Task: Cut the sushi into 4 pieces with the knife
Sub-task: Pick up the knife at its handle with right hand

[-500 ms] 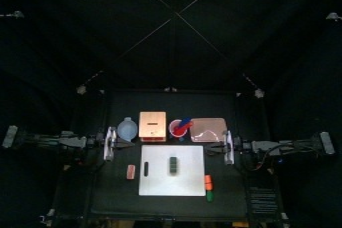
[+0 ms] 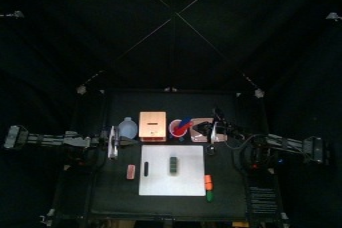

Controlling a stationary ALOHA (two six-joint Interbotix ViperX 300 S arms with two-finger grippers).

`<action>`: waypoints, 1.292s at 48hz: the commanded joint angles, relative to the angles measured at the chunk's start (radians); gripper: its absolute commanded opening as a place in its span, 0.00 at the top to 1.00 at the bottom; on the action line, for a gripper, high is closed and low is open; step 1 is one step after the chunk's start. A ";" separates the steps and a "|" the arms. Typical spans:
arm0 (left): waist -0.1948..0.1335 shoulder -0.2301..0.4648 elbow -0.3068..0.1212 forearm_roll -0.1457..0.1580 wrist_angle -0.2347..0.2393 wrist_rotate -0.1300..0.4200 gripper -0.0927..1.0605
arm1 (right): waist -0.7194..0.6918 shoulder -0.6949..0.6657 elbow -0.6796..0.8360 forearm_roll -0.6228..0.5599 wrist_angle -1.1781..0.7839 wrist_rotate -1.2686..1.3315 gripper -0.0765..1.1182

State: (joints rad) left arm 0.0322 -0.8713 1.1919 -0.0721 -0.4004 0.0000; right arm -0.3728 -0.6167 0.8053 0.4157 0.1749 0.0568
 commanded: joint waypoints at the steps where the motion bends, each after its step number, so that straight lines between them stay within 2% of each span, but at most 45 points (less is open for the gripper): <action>1: 0.014 0.006 -0.020 -0.026 -0.009 0.002 0.86 | -0.092 0.063 -0.114 0.018 0.187 -0.009 0.56; 13: 0.021 0.006 -0.018 -0.031 -0.009 0.003 0.86 | -0.232 0.160 -0.233 0.026 0.466 -0.018 0.22; 18: 0.037 0.006 -0.017 -0.031 -0.009 -0.002 0.86 | -0.270 0.195 -0.256 0.041 0.525 -0.021 0.13; 26: 0.072 0.006 -0.011 -0.043 -0.009 0.000 0.86 | -0.288 0.273 -0.304 0.067 0.592 -0.048 0.13; 32: 0.084 0.006 -0.005 -0.043 -0.008 0.000 0.86 | -0.287 0.339 -0.330 0.072 0.604 -0.060 0.13; 46: 0.086 0.006 0.012 -0.043 -0.008 -0.003 0.86 | -0.262 0.485 -0.394 0.078 0.629 -0.067 0.13; 54: 0.086 0.006 0.020 -0.043 -0.009 -0.005 0.86 | -0.249 0.518 -0.420 0.078 0.673 -0.067 0.13; 62: 0.086 0.006 0.028 -0.055 -0.009 -0.003 0.86 | -0.241 0.526 -0.419 0.078 0.676 -0.057 0.13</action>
State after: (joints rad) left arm 0.1150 -0.8698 1.2318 -0.1227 -0.4004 -0.0031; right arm -0.6151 -0.0752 0.4080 0.4893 0.8514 -0.0015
